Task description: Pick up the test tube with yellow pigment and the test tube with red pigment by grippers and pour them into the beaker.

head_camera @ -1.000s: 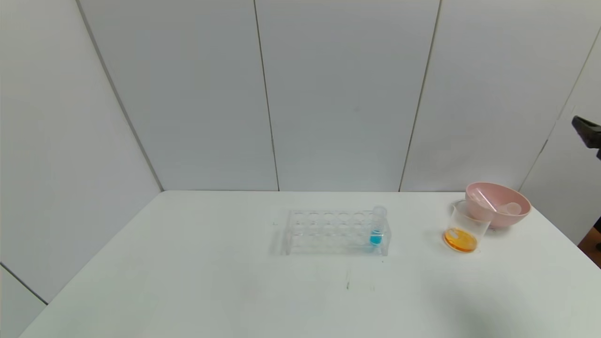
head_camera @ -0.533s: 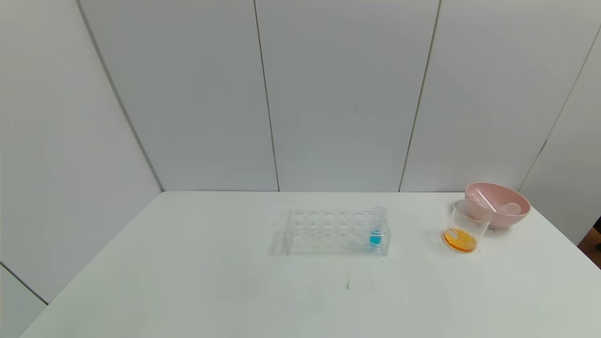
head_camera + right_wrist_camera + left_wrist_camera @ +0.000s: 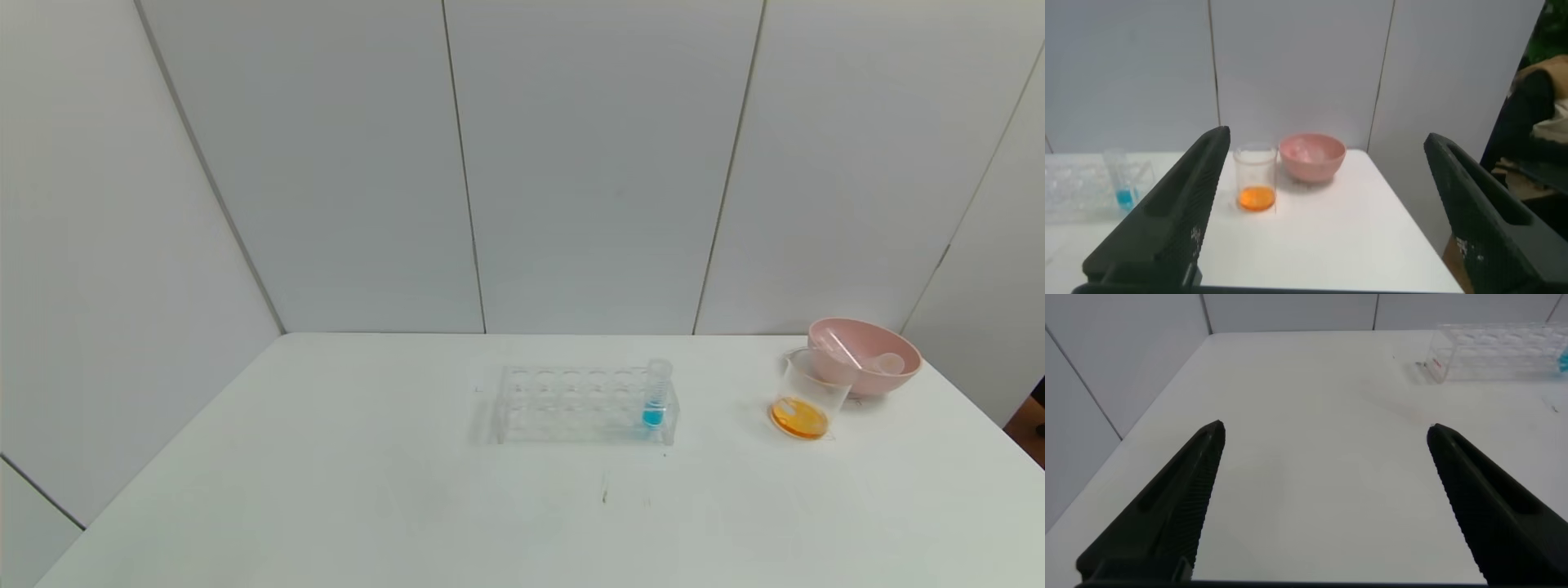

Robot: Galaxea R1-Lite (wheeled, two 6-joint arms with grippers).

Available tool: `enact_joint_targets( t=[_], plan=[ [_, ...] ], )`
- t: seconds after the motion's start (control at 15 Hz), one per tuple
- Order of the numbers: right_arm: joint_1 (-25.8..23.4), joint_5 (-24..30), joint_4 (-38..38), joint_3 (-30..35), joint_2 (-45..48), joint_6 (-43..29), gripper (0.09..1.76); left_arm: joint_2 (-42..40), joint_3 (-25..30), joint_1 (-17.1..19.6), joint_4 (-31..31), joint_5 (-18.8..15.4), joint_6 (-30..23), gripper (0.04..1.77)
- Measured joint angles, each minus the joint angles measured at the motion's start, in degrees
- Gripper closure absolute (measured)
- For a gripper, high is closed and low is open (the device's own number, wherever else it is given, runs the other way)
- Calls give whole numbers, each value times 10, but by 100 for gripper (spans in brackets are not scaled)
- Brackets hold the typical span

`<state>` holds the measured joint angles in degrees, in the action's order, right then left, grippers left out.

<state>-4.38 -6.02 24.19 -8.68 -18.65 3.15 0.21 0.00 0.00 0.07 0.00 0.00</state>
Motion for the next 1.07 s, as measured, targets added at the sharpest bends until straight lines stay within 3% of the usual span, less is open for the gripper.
enact_joint_targets(
  t=[0.27, 0.53, 0.73, 1.07],
  plan=[
    [4, 7, -74, 80, 28, 2, 15, 0, 0, 0, 0, 0, 0, 5],
    [18, 12, -129, 86, 59, 5, 15, 0, 0, 0, 0, 0, 0, 5],
    [36, 65, -219, 82, 138, 25, 15, 0, 0, 0, 0, 0, 0, 5],
    [43, 75, -243, 87, 182, 6, 15, 0, 0, 0, 0, 0, 0, 5]
  ],
)
